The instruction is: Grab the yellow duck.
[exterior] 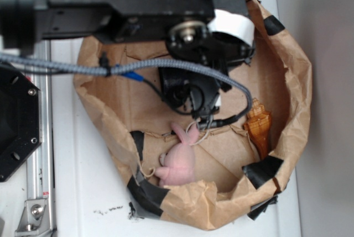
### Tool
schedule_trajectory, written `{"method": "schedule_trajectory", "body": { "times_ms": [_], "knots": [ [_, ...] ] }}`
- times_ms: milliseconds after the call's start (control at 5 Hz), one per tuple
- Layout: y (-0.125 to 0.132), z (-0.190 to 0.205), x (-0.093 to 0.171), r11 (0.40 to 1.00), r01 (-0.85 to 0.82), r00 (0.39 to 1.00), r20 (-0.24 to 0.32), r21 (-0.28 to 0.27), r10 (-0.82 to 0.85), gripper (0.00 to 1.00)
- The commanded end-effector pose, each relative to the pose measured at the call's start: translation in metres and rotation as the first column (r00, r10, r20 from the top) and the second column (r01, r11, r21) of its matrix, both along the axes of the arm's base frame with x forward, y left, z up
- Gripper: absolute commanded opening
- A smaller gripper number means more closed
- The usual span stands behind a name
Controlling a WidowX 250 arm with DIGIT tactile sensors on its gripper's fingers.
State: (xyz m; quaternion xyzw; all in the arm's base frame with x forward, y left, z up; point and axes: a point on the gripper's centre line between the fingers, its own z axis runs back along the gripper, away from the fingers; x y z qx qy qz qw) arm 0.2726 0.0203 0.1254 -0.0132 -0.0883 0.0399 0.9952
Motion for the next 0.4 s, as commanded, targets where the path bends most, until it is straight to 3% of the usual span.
{"method": "schedule_trajectory", "body": {
  "times_ms": [0,200],
  "knots": [
    [-0.0153,0.0333,0.0021,0.999,-0.026,1.000,-0.005,-0.024,0.025,0.00],
    [-0.0161,0.0351,0.0023,1.000,-0.019,0.999,0.026,-0.015,0.020,0.00]
  ]
}}
